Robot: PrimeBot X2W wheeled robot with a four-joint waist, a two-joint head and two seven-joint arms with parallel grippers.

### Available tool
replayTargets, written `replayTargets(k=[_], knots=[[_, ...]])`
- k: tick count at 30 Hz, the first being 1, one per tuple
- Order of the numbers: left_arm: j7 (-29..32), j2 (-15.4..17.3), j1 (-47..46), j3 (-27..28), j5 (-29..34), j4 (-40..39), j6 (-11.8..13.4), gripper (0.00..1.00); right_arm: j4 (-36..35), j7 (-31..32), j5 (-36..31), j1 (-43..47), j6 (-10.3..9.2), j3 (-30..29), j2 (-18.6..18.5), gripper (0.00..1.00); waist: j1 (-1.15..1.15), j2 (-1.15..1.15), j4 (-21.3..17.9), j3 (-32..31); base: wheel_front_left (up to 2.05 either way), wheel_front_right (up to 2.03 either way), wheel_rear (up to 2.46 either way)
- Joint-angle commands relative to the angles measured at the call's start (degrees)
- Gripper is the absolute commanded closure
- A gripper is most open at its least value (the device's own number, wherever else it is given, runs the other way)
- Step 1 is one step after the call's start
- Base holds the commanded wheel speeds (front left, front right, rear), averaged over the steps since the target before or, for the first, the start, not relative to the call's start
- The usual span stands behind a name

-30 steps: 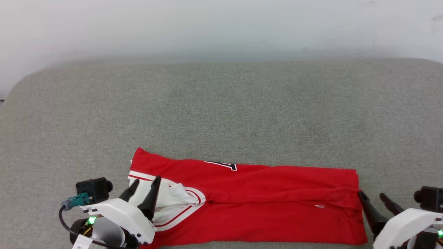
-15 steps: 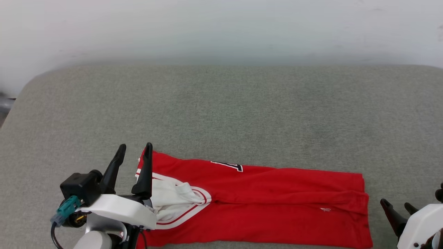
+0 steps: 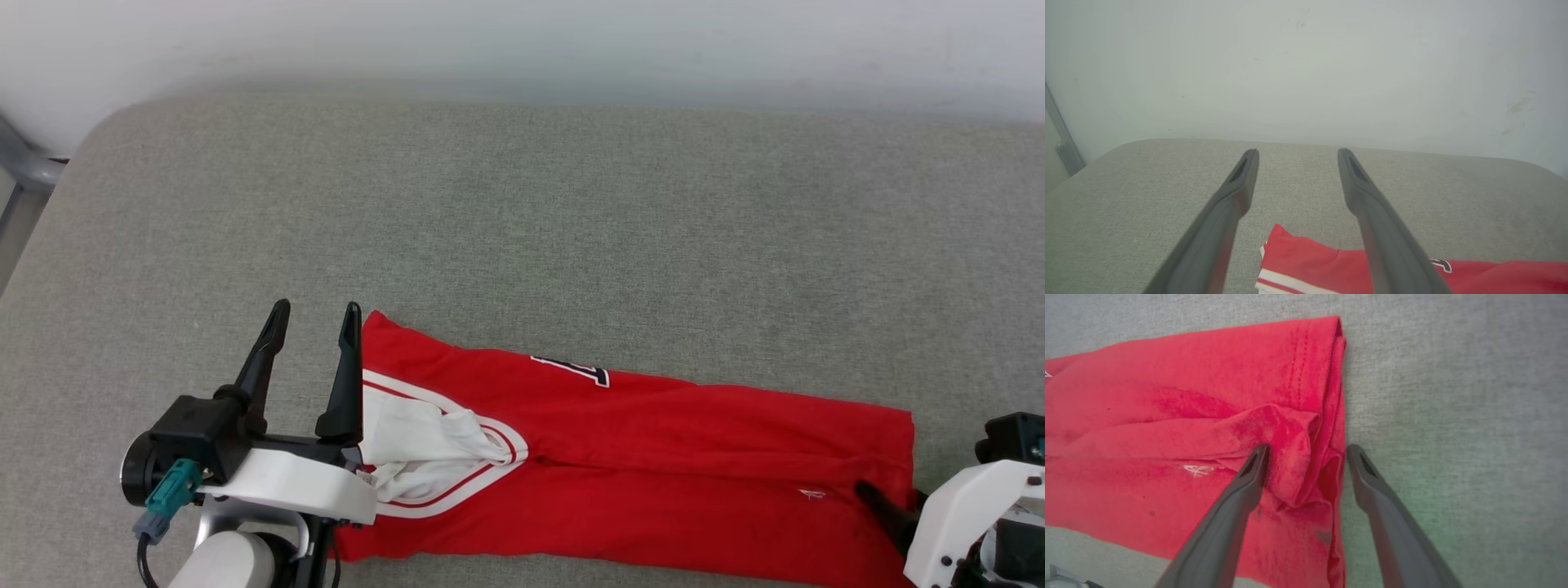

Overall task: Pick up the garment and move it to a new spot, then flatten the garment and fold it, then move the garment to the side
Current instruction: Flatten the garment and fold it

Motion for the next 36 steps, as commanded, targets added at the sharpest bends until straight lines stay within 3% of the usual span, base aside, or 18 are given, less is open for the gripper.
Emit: replayTargets(k=[1,4,5,6,7,14,23,36], knots=[[-0.32,-0.27,-0.51,0.00,0.42,0.01,0.14,0.00,0.93,0.87,0.47,-0.27,-0.02,0.39,0.35,0.00,0.00,0.00,0.32,0.31,0.00,0.00,0.00],[-0.56,-0.51,-0.80,-0.14,0.69,0.28,0.12,0.00,3.12,3.01,1.66,-0.07,-0.02,1.52,0.99,0.00,0.00,0.00,0.57,0.56,0.00,0.00,0.00],[-0.62,-0.57,-0.76,-0.14,0.73,0.47,0.13,0.00,3.55,3.36,1.87,-0.25,-0.02,1.75,1.10,0.47,0.00,0.00,0.60,0.57,0.00,0.00,0.00],[-0.63,-0.56,-0.75,-0.07,0.70,0.67,0.03,0.00,3.80,3.54,2.15,-0.46,-0.02,1.92,1.12,0.47,0.00,0.00,0.59,0.52,0.00,0.00,0.00],[-0.70,-0.55,-0.71,0.00,0.72,0.94,-0.02,0.00,3.99,3.56,2.40,-0.77,-0.01,2.04,1.10,1.00,0.00,0.00,0.55,0.43,0.00,0.00,0.00],[-0.86,-0.69,-0.32,-0.20,0.35,2.63,-0.48,0.00,4.18,2.24,3.94,-2.70,-0.03,2.39,-0.79,1.00,0.00,0.00,0.41,-1.34,0.00,0.00,0.00],[-0.13,0.21,2.53,0.08,-0.09,3.78,0.70,0.00,1.87,0.62,3.77,-3.01,-0.04,1.52,-3.91,1.00,0.00,0.00,-1.01,-5.12,0.00,0.00,0.00],[0.60,0.80,3.56,-0.30,0.14,2.62,1.84,0.00,-3.53,3.98,1.00,-0.03,-0.03,-11.89,-4.67,1.00,0.00,0.00,-3.27,-6.42,0.00,0.00,0.00]])
